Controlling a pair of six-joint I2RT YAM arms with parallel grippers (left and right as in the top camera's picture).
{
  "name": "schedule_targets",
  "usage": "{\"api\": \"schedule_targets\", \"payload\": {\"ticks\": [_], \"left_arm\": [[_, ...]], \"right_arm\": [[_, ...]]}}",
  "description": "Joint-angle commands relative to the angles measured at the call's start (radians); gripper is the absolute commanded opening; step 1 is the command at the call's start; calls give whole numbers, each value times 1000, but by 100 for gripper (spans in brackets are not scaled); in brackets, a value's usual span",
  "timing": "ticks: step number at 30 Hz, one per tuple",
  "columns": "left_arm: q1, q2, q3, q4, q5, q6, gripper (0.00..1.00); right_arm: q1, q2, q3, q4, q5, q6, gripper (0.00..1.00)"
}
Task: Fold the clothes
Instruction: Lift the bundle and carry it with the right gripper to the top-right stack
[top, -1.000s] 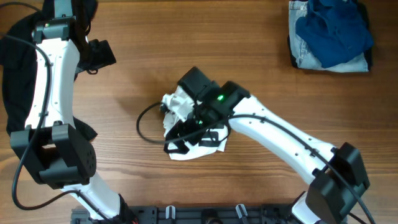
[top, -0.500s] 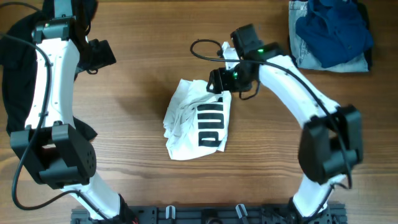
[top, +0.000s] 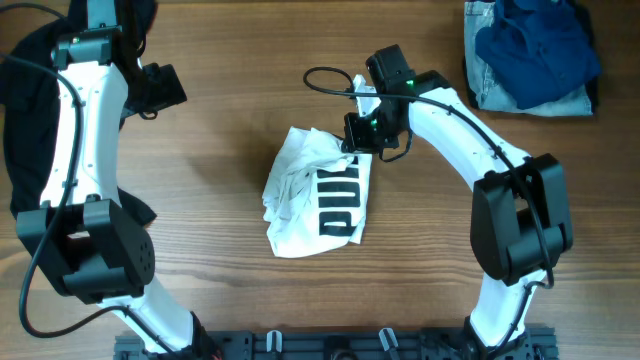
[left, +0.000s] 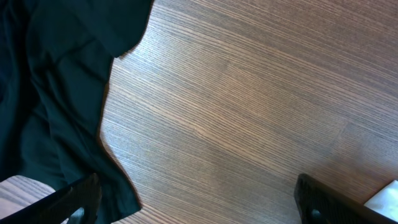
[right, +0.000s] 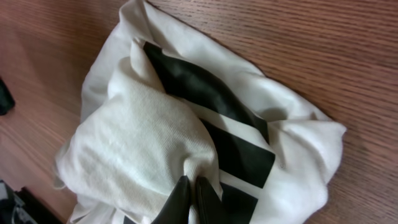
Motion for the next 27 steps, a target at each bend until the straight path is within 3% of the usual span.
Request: {"api": "schedule_targets", "payload": {"ticks": [1, 8, 10, 12, 15, 22, 23, 27], "left_arm": [[3, 11, 6, 6, 9, -9, 100], [3, 11, 6, 18, 24, -9, 100], [3, 11, 6, 26, 28, -9, 100], [3, 11, 6, 25, 28, -9, 100], [3, 11, 6, 23, 28, -9, 100], [3, 11, 6, 23, 31, -10, 100], [3, 11, 6, 29, 54, -9, 100], [3, 11, 6, 27, 61, -9, 100]], "right_arm": [[13, -9, 77, 40, -86, 22, 4], [166, 2, 151, 420, -87, 214, 4], [215, 3, 151, 475, -71, 215, 24], [236, 2, 151, 480, -57, 200, 99], [209, -6, 169, 389, -56, 157, 100], [68, -83, 193, -105, 118, -23, 100], [84, -81, 134, -164, 154, -171, 89], [115, -81, 2, -146, 156, -183, 72]]}}
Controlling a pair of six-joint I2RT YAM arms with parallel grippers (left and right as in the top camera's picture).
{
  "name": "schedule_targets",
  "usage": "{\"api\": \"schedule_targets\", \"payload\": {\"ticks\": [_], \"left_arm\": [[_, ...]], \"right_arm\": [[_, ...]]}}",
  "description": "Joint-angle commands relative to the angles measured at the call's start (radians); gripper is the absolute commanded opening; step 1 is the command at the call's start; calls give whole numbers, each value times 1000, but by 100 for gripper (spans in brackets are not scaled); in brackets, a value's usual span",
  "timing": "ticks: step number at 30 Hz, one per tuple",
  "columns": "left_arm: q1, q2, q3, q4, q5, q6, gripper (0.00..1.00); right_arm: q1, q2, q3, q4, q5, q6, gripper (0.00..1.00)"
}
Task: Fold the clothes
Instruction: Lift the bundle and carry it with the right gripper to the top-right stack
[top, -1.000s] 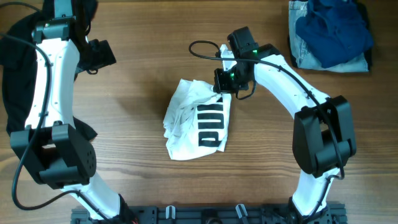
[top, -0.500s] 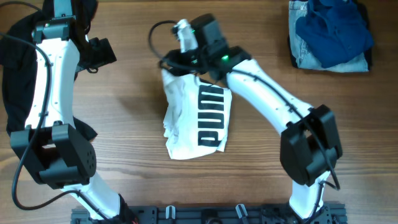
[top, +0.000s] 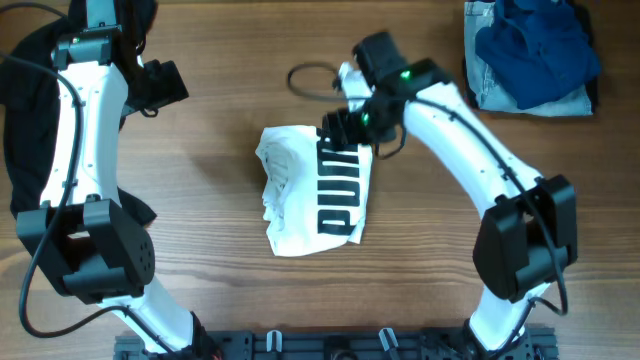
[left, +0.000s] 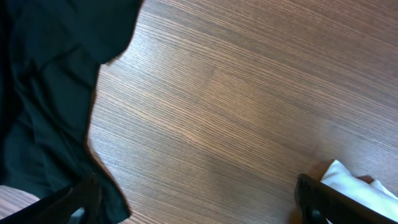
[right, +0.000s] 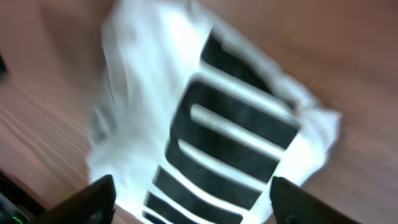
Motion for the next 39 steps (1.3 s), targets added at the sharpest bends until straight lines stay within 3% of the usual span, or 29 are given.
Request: {"api": "schedule_targets", "payload": {"ticks": [1, 6, 10, 20, 24, 30, 35, 39], "left_arm": [[3, 11, 6, 0, 19, -9, 100], [3, 11, 6, -1, 20, -10, 100], [3, 11, 6, 0, 20, -10, 100], [3, 11, 6, 0, 20, -10, 100], [3, 11, 6, 0, 20, -10, 100], [3, 11, 6, 8, 20, -10, 100], [3, 11, 6, 22, 20, -9, 100], [3, 11, 6, 38, 19, -9, 100]], "right_arm": [[32, -9, -116, 4, 31, -84, 70], [35, -9, -198, 23, 35, -86, 66], [17, 2, -201, 80, 145, -47, 66], [-52, 175, -201, 120, 156, -12, 62], [-77, 192, -201, 171, 267, 5, 64], [-204, 193, -196, 325, 507, -142, 64], [-276, 191, -105, 403, 518, -268, 74], [-269, 181, 208, 180, 503, -267, 92]]}}
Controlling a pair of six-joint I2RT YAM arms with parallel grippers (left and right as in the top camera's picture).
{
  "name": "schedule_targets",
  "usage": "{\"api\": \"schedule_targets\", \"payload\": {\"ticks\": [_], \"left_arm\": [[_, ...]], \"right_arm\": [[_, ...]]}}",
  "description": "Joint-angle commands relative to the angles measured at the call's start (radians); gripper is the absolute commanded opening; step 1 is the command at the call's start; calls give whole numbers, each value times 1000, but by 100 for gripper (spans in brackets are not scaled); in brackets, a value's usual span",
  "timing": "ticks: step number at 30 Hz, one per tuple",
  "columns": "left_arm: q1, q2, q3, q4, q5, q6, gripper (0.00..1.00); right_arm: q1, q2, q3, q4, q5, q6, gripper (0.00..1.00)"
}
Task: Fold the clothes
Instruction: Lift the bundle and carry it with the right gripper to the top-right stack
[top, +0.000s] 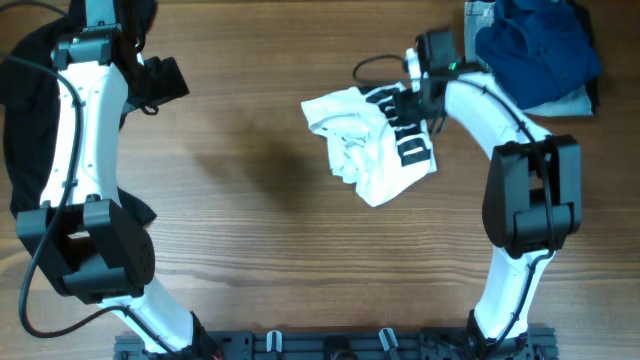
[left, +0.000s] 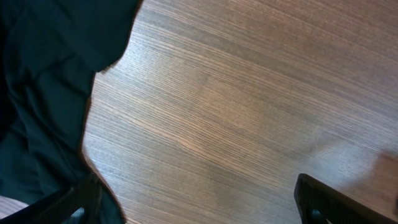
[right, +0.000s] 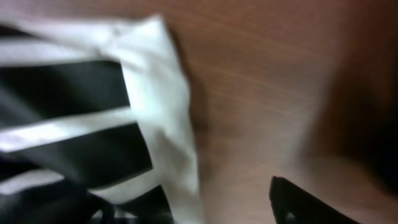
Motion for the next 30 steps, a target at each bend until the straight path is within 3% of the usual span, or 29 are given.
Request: {"api": "schedule_targets", "payload": {"ticks": [1, 2, 5, 9, 12, 13, 17, 26, 30], "left_arm": [[3, 11, 6, 13, 11, -8, 100], [3, 11, 6, 16, 11, -8, 100], [3, 11, 6, 25, 11, -7, 100], [3, 11, 6, 19, 11, 19, 100], [4, 11, 6, 4, 6, 54, 100], [4, 11, 6, -3, -2, 74, 100], [14, 11, 6, -10, -26, 74, 100], [26, 11, 6, -29, -25, 74, 100], [26, 11, 6, -37, -25, 74, 100]], "right_arm": [[27, -3, 310, -207, 10, -35, 95], [39, -4, 396, -299, -44, -34, 99], [96, -4, 529, -485, -213, -33, 99], [183, 3, 496, -568, -219, 41, 99], [244, 3, 402, -572, -195, 156, 93], [256, 3, 372, -567, -194, 158, 87], [294, 3, 237, -489, -194, 173, 87], [365, 15, -38, -109, -114, 116, 95], [369, 47, -77, -76, -110, 96, 94]]}}
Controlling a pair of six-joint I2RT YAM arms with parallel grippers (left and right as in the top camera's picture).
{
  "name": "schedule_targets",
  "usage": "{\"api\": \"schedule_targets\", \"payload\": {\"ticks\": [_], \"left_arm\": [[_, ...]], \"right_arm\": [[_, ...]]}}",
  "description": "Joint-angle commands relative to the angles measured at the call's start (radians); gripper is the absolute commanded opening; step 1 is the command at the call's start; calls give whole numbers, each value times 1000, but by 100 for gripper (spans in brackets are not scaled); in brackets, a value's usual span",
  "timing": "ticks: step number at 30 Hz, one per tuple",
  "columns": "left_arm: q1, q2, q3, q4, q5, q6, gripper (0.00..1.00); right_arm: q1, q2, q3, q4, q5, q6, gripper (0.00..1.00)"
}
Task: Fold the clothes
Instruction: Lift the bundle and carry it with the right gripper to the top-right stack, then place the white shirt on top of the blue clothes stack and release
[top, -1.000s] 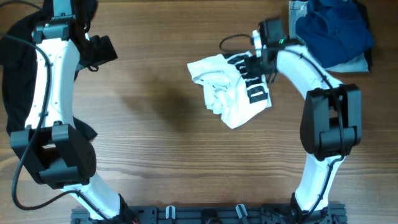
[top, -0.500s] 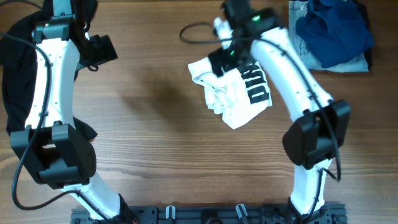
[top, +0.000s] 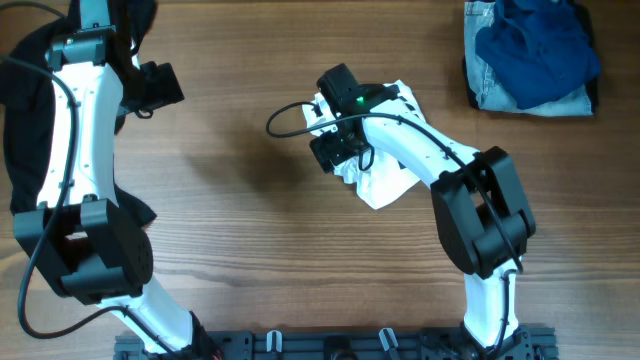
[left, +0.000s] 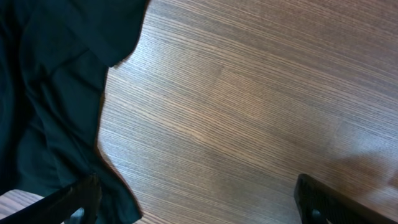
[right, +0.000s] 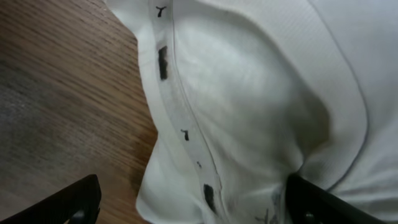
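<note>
A crumpled white shirt (top: 385, 182) lies right of the table's middle. In the right wrist view the shirt (right: 249, 93) fills the frame, showing a seam with small black marks; its print is hidden. My right gripper (top: 338, 152) hangs over the shirt's left edge. That gripper (right: 193, 204) is open wide, with nothing between its fingers. My left gripper (top: 158, 88) is up at the far left, away from the shirt. It (left: 202, 200) stands open over bare wood next to a black garment (left: 43, 93).
A pile of dark blue clothes on folded jeans (top: 535, 45) sits at the far right corner. The black garment (top: 18, 110) drapes along the left edge. The right arm's cable loops left of the shirt. Bare wooden table (top: 250, 230) spreads across the front.
My right gripper was at the shirt's right side and is now over its left edge. The shirt's black lettering no longer shows and the bundle looks more compact. The left arm barely shifted.
First my right gripper was shut on the shirt in the table's middle. Then it was open above the shirt, lettering up. Later the shirt lay farther right with the gripper at its right edge. Now the gripper is open over the left edge.
</note>
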Motion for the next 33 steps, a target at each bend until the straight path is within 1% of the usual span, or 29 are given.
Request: {"api": "schedule_targets", "payload": {"ticks": [1, 2, 3, 4, 5, 6, 7, 12, 20, 25, 27, 31, 33], "left_arm": [[6, 11, 6, -3, -13, 19, 100], [6, 11, 6, -3, -12, 18, 100], [6, 11, 6, -4, -10, 12, 100], [6, 11, 6, -7, -10, 13, 100], [6, 11, 6, -8, -10, 13, 100], [6, 11, 6, -10, -10, 12, 100], [6, 11, 6, -10, -10, 12, 100], [6, 11, 6, -12, -10, 12, 100], [6, 11, 6, -11, -10, 12, 100], [6, 11, 6, -10, -10, 12, 100], [6, 11, 6, -10, -10, 12, 100], [6, 11, 6, -11, -9, 12, 100], [6, 11, 6, -11, -9, 12, 100]], "right_arm": [[3, 54, -45, 21, 39, -21, 92], [3, 63, -55, 29, 58, -17, 88], [3, 75, -72, 37, 110, 13, 69], [2, 83, -84, 37, 160, 39, 44], [0, 87, -89, 36, 173, 39, 24], [-3, 87, -91, 34, 175, 54, 8], [-7, 86, -90, 33, 177, 64, 4], [-48, 48, -51, -3, 177, 80, 4], [-215, -178, 303, -283, 173, 62, 5], [-320, -293, 406, -303, 173, 72, 4], [-399, -340, 422, -283, 173, 152, 4], [-560, -404, 422, -287, 173, 425, 4], [-653, -426, 422, -286, 175, 603, 4]]}}
